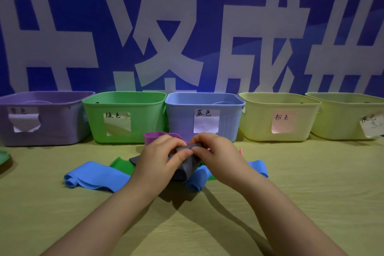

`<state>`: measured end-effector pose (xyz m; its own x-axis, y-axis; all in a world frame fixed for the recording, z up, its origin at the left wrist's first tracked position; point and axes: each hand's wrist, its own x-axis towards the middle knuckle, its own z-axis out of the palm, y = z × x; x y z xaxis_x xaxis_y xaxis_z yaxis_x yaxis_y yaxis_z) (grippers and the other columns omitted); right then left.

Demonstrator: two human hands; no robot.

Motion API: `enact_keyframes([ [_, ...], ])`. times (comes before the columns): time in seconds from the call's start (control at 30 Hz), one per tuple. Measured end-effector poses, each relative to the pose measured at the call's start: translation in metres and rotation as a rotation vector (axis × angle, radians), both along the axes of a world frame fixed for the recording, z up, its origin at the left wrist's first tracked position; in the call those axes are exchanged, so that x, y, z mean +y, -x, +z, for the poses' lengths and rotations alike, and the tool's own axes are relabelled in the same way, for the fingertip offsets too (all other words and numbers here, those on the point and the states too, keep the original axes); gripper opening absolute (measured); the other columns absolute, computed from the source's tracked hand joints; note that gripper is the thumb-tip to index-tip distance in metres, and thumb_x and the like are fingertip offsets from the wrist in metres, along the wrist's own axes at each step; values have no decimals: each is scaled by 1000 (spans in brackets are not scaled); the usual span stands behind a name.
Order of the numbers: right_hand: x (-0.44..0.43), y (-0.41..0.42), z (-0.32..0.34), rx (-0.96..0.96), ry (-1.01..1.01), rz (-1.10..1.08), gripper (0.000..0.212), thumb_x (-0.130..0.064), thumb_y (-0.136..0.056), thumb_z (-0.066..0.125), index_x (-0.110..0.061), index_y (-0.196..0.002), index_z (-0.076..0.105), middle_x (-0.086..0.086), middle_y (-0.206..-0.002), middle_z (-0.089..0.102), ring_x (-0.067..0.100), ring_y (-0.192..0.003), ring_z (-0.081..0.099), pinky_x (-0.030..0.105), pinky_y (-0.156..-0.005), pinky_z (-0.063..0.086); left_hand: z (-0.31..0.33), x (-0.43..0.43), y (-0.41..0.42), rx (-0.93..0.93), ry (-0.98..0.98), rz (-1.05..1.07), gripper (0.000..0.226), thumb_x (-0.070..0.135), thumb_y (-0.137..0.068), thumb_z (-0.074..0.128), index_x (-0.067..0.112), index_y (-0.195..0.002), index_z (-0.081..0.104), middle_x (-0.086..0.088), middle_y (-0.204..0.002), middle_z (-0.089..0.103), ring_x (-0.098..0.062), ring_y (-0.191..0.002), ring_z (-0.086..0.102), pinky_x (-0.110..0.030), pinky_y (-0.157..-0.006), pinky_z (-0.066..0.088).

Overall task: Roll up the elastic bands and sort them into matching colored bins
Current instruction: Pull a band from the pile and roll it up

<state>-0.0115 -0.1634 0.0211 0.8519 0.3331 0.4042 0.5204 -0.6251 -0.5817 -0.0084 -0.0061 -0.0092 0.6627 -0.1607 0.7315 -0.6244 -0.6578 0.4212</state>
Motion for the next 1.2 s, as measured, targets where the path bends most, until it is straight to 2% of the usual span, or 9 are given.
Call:
enact_keyframes([
  [0.13, 0, 0, -1, -38, -30, -25, 14, -14, -85, 59, -28, -88, 62, -3, -97, 60, 14, -86, 56, 17, -69, 40, 0, -4, 0, 112, 183, -50, 9, 34, -73, 58, 37, -81, 60, 11, -86, 66, -2, -81, 58, -21, -74, 45],
  [0.23, 1, -2, -2, -66, -89, -51, 29, -6, -81, 61, -34, -75, 57, -3, -89, 63, 14, -84, 59, 13, -71, 46, 2, -4, -1, 180, 319, -107, 8, 30, -73, 58, 32, -80, 62, 12, -82, 67, -4, -78, 62, -23, -74, 47],
  [0.37, -1, -4, -3, -88, -173, -40, 34, -6, -78, 65, -38, -71, 56, -1, -81, 66, 19, -81, 62, 37, -77, 52, 1, -4, 0, 197, 322, -140, 12, 29, -73, 59, 35, -83, 62, 14, -85, 67, -4, -81, 62, -19, -75, 47],
  [0.47, -1, -5, -4, -107, -134, -39, 31, -11, -78, 67, -38, -71, 54, -9, -78, 61, 13, -80, 59, 33, -75, 52, 1, -3, -1, 161, 299, -84, 9, 22, -77, 66, 30, -74, 65, 17, -80, 67, -2, -75, 61, -17, -71, 46],
  [0.57, 1, -4, -4, -75, -81, -29, 24, -19, -77, 70, -37, -81, 55, -13, -85, 60, 7, -84, 57, 19, -75, 47, 2, 0, 0, 83, 257, -20, 31, 6, -81, 67, 34, -68, 60, 19, -72, 65, 4, -67, 58, -10, -64, 41],
  [0.67, 0, -3, -2, -16, -188, -8, 17, -28, -76, 73, -36, -81, 59, -16, -80, 62, 0, -79, 58, 9, -68, 42, 5, 0, 1, 40, 223, -10, 16, 20, -80, 63, 33, -71, 61, 15, -75, 66, 1, -72, 59, -12, -66, 43],
  [1.0, -1, -2, -2, -57, 30, -98, 10, -32, -83, 64, -26, -90, 67, -6, -89, 68, 9, -83, 57, 24, -69, 43, -1, -4, -1, 61, 118, -44, 10, 26, -73, 56, 36, -75, 54, 10, -89, 55, 1, -85, 52, -9, -74, 37],
  [1.1, -2, -4, -2, -43, -10, -98, 1, -29, -82, 65, -30, -81, 64, -7, -80, 66, 10, -82, 58, 27, -73, 47, 0, -4, 1, 32, 75, -23, 11, 29, -71, 61, 35, -76, 54, 12, -85, 58, 3, -85, 51, -7, -71, 36],
  [1.2, -2, -6, -3, -4, -31, -78, 16, -28, -80, 67, -34, -70, 57, -12, -71, 61, 7, -76, 59, 27, -72, 49, 2, -4, 3, -4, 47, -6, 16, 22, -72, 68, 31, -73, 54, 15, -76, 58, 5, -80, 51, -5, -68, 35],
])
